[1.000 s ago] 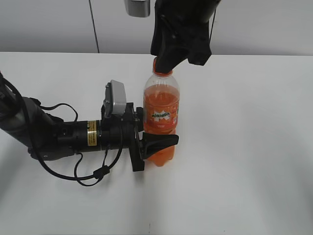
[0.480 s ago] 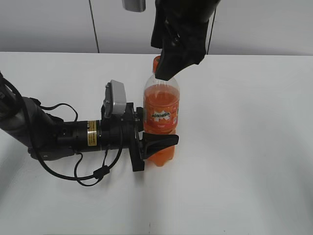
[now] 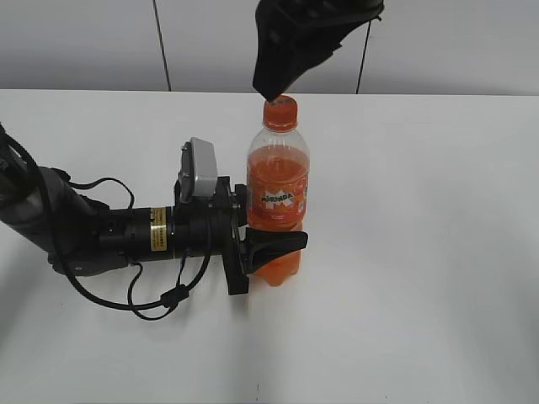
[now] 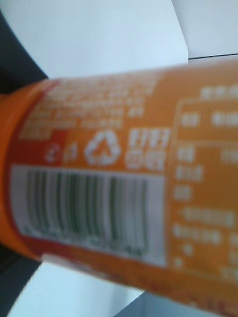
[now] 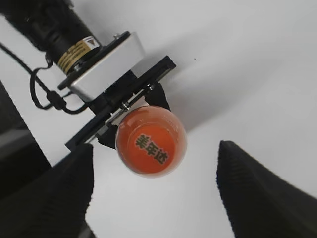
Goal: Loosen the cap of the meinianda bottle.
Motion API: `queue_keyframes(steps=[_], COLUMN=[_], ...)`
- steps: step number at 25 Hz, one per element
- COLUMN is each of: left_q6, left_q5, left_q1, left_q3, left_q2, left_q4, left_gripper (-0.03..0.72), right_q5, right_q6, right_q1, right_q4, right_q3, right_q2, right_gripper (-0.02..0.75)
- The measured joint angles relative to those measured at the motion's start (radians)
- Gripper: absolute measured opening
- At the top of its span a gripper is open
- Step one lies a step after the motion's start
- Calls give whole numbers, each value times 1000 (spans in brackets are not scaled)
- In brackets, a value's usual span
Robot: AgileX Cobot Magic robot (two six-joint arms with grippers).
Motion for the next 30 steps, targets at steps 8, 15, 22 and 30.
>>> queue_keyframes(steps=[8, 15, 22, 30], left_q6=[0, 0, 0, 0], left_q5=[0, 0, 0, 0], left_q1=[0, 0, -1, -1], left_q3=[0, 0, 0, 0], left_q2=[0, 0, 0, 0], left_q4=[0, -2, -2, -2], left_gripper=[383, 383, 383, 383], right_q5=[0, 0, 0, 0], right_q6=[512, 654, 682, 687], right_q1=[0, 0, 0, 0], right_q4=[-30, -13, -15, -25], right_q3=[0, 0, 0, 0], right_q2=[-2, -3, -3, 26], right_gripper=[577, 577, 577, 577])
